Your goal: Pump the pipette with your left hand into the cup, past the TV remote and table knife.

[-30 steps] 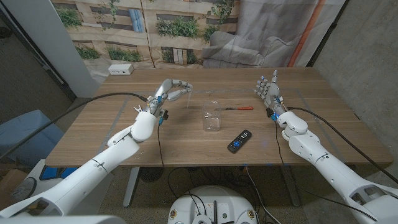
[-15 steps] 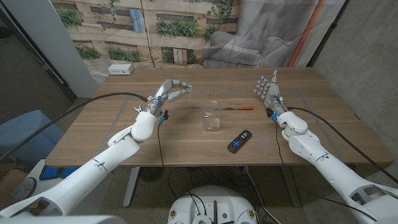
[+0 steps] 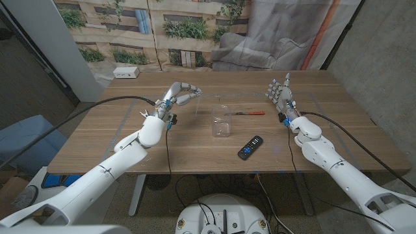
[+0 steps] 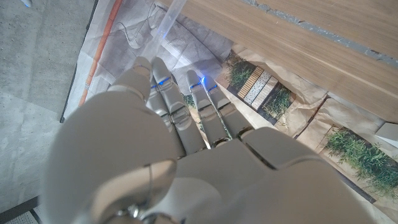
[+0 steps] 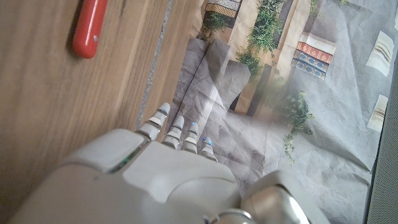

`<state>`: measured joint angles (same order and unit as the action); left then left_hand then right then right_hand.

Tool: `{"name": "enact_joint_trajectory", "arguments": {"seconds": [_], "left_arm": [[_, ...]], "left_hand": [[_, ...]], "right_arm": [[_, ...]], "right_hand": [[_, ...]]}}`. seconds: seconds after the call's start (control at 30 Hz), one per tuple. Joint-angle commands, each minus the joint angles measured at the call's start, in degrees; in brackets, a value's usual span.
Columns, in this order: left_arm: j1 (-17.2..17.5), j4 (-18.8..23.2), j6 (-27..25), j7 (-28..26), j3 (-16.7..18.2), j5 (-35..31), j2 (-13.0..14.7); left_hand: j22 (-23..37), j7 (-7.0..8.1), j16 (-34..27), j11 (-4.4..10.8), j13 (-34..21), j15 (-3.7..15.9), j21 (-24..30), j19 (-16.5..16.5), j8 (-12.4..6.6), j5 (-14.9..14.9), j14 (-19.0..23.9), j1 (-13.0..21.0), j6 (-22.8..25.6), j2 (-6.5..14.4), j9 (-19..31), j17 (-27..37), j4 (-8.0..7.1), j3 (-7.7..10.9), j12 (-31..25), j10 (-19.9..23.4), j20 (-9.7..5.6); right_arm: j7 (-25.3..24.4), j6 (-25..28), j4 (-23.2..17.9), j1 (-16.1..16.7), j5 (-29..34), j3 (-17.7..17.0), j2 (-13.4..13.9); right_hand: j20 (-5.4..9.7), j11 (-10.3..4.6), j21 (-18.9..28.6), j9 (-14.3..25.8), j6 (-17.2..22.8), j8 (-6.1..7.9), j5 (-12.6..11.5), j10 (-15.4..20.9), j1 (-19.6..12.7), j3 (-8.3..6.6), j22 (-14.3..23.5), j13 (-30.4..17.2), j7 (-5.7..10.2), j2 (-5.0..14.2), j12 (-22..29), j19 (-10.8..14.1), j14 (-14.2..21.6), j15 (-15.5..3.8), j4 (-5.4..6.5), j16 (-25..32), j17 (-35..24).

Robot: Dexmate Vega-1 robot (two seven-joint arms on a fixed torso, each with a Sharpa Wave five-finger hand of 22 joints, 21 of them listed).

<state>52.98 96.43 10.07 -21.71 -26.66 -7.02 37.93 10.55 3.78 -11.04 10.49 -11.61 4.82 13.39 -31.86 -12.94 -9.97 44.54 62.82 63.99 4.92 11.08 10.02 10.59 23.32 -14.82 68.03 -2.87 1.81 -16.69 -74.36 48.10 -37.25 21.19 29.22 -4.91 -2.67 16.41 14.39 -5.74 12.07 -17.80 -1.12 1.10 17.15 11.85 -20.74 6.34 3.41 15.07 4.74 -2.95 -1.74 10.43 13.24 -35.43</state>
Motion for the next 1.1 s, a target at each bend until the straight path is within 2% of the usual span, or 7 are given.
{"name": "enact_joint_trajectory", "arguments": {"seconds": [0.03, 0.23, 0.37, 0.47, 0.7, 1.1], "left_arm": [[-0.5, -1.2, 1.5, -1.6, -0.5, -1.8, -0.6], [-0.3, -0.3, 0.1, -1.2, -0.3, -2.0, -0.3], [-0.2, -0.2, 0.2, -0.6, -0.2, -1.6, 0.0], [-0.2, 0.1, 0.0, -0.1, -0.2, -1.3, 0.2], [0.1, 0.6, -0.8, 0.0, -0.1, -0.9, 0.1], [0.3, 1.1, -2.0, 0.8, 0.0, 0.2, 0.4]], "left_hand": [[0.1, 0.24, -0.4, 1.98, -0.1, 8.78, 0.3, -0.5, -0.45, -0.1, 1.1, 1.0, 1.0, -0.2, 0.1, 0.2, -0.26, -0.49, -0.4, 3.3, -2.32], [0.1, 0.35, -0.6, 2.04, 0.0, 8.83, 0.4, -0.7, -0.76, -0.2, 2.1, 1.5, 2.0, -0.5, 0.1, 0.3, -0.27, -0.8, -0.4, 3.8, -2.68], [0.2, 0.18, -0.1, 2.04, 0.2, 8.7, 0.2, -0.3, -0.05, 0.0, 1.9, 1.9, 0.7, -1.2, 0.2, 0.1, -0.44, -1.47, 0.4, 2.8, -2.5], [0.3, 0.41, 0.5, 2.05, 0.2, 8.25, 0.0, 0.4, 0.53, 0.1, 1.2, 1.1, -0.3, -1.4, 0.2, -0.1, -0.97, -2.04, 1.1, 1.6, -1.83], [0.2, 0.71, 1.1, 2.1, 0.2, 7.83, -0.4, 1.4, 1.15, 0.0, -0.2, -0.6, -1.7, -1.5, 0.3, -0.3, -1.7, -2.74, 1.7, 0.3, -1.98], [0.2, 0.3, 1.1, 2.04, 0.1, 7.8, -0.5, 1.5, 1.41, 0.0, -0.6, -2.1, -2.4, -1.7, 0.3, -0.3, -2.1, -3.43, 2.1, -0.7, -1.86]], "right_arm": [[0.0, 0.0, 0.1, 0.0, 0.0, 0.0, 0.0], [0.0, 0.0, 0.0, 0.0, 0.0, 0.0, 0.0], [0.0, 0.0, 0.0, 0.0, 0.0, 0.0, 0.0], [0.0, 0.0, 0.0, 0.0, 0.0, 0.0, 0.0], [0.0, 0.0, 0.0, 0.0, 0.0, 0.0, 0.0], [0.0, 0.0, 0.0, 0.0, 0.0, 0.0, 0.0]], "right_hand": [[-0.06, -0.19, 0.2, 0.2, 0.1, 0.38, -0.3, 0.0, 0.0, 0.37, 0.3, -0.1, 0.49, 3.34, 0.2, 0.3, -0.3, -4.84, 0.03, 0.4, -0.3], [-0.09, -0.2, 0.2, 0.2, 0.2, 0.4, -0.3, 0.1, 0.0, 0.37, 0.3, -0.1, 0.49, 3.33, 0.2, 0.3, -0.3, -4.8, 0.03, 0.4, -0.3], [-0.06, -0.18, 0.2, 0.2, 0.0, 0.34, -0.3, 0.1, 0.0, 0.38, 0.3, -0.2, 0.53, 3.32, 0.2, 0.2, -0.3, -4.82, 0.03, 0.4, -0.3], [-0.08, -0.12, 0.2, 0.2, 0.1, 0.39, -0.3, -0.1, 0.0, 0.37, 0.3, -0.1, 0.56, 3.32, 0.1, 0.2, -0.3, -4.83, 0.03, 0.3, -0.3], [-0.08, -0.16, 0.2, 0.2, 0.2, 0.39, -0.3, 0.2, 0.0, 0.37, 0.3, -0.2, 0.5, 3.33, 0.3, 0.3, -0.3, -4.73, 0.03, 0.4, -0.3], [-0.13, -0.16, 0.2, 0.2, 0.1, 0.37, -0.3, 0.0, 0.0, 0.37, 0.3, -0.2, 0.53, 3.32, 0.2, 0.3, -0.4, -4.81, 0.03, 0.3, -0.3]]}}
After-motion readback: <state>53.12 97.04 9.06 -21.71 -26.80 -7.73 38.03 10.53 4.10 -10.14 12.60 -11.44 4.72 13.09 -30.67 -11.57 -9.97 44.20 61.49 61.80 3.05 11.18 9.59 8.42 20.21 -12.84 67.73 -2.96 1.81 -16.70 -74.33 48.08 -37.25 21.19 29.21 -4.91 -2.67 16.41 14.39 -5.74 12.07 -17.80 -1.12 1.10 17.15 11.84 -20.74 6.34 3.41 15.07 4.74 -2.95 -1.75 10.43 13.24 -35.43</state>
